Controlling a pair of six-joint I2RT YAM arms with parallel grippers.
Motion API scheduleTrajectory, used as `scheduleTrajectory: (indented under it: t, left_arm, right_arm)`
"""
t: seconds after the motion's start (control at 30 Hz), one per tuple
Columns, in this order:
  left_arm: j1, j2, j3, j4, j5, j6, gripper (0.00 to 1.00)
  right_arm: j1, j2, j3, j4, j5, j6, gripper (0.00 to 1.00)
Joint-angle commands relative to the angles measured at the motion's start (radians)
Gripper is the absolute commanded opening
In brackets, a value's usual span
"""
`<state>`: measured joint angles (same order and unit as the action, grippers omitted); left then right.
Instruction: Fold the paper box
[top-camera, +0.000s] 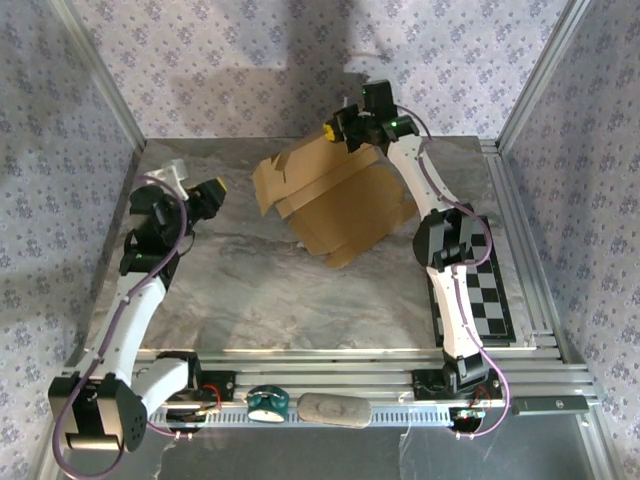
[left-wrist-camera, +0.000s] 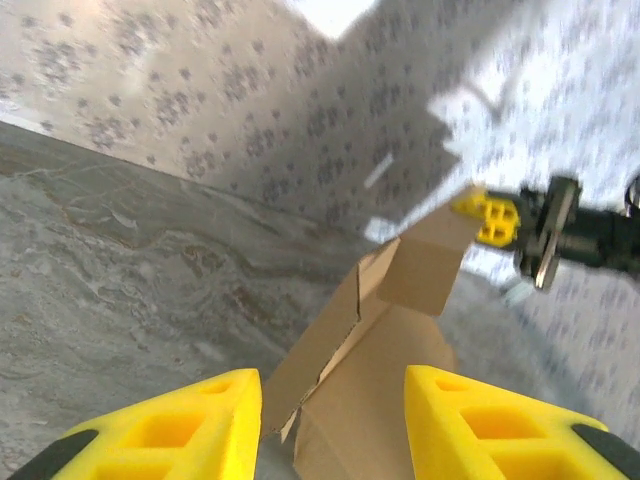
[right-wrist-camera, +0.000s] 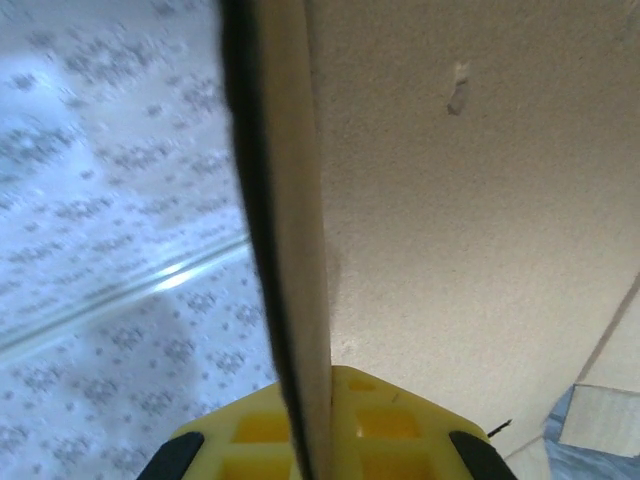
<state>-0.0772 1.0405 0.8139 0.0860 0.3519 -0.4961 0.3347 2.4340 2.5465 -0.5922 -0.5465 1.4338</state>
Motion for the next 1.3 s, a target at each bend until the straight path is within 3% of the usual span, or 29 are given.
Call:
scheduleTrajectory:
  t: [0.0, 0.1, 0.2, 0.47, 0.67, 0.77, 0.97, 1.1, 1.27]
  left_arm:
    - [-0.031, 0.063, -0.038, 0.01, 0.09, 0.244, 0.45]
    - [-0.082, 0.08, -0.041, 0.032, 0.048, 0.326, 0.57]
    - [-0.144, 0.131, -0.03, 0.015, -0.012, 0.399, 0.6]
    - [-0.265, 0.269, 0.002, 0.14, -0.096, 0.395, 0.64]
    - [-0.317, 0.377, 0.067, 0.124, -0.333, 0.421, 0.63]
    - [-0.327, 0.441, 0.119, 0.131, -0.416, 0.405, 0.55]
    - [-0.353, 0.553, 0.239, 0.072, -0.524, 0.372, 0.26]
    - [-0.36, 0.604, 0.306, 0.014, -0.619, 0.35, 0.02]
    - [-0.358, 0.667, 0.398, -0.083, -0.783, 0.316, 0.0]
  right_arm:
    - [-0.004, 0.01, 0.078, 0.029, -0.104, -0.113, 0.0]
    - [-0.012, 0.016, 0.072, 0.006, -0.116, -0.15, 0.0]
    - [-0.013, 0.024, 0.071, -0.004, -0.126, -0.159, 0.0]
    - [-0.013, 0.024, 0.068, -0.03, -0.109, -0.142, 0.0]
    - [-0.007, 0.01, 0.065, -0.031, -0.11, -0.104, 0.0]
    - [-0.005, 0.002, 0.064, -0.034, -0.099, -0.086, 0.0]
    - [0.005, -0.015, 0.054, -0.031, -0.078, -0.039, 0.0]
    - [0.02, -0.06, -0.006, -0.014, -0.041, 0.01, 0.0]
    - [0.07, -0.189, -0.199, 0.061, 0.079, 0.121, 0.0]
